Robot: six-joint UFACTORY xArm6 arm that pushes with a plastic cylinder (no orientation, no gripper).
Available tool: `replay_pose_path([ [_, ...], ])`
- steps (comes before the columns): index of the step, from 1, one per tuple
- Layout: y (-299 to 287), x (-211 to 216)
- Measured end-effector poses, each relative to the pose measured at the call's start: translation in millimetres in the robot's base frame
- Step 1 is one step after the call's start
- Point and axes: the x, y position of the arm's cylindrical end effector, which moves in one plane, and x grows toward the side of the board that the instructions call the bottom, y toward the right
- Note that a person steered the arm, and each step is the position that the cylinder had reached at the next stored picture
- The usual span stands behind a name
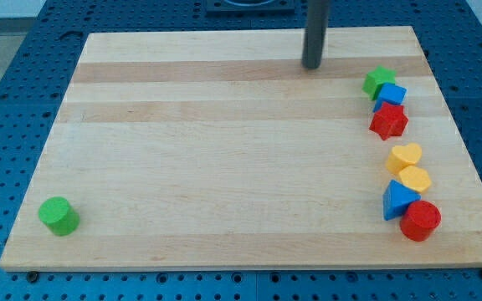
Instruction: Move the red circle towards the bottom center
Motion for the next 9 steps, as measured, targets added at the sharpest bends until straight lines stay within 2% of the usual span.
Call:
replay_pose_path([
  [1, 107.2, -14.1],
  [2, 215.7, 18.3],
  [4, 221.5, 36.9],
  [7, 217.1, 286.2],
  [8, 171.5, 317.7],
  [9, 95.0, 317.9],
])
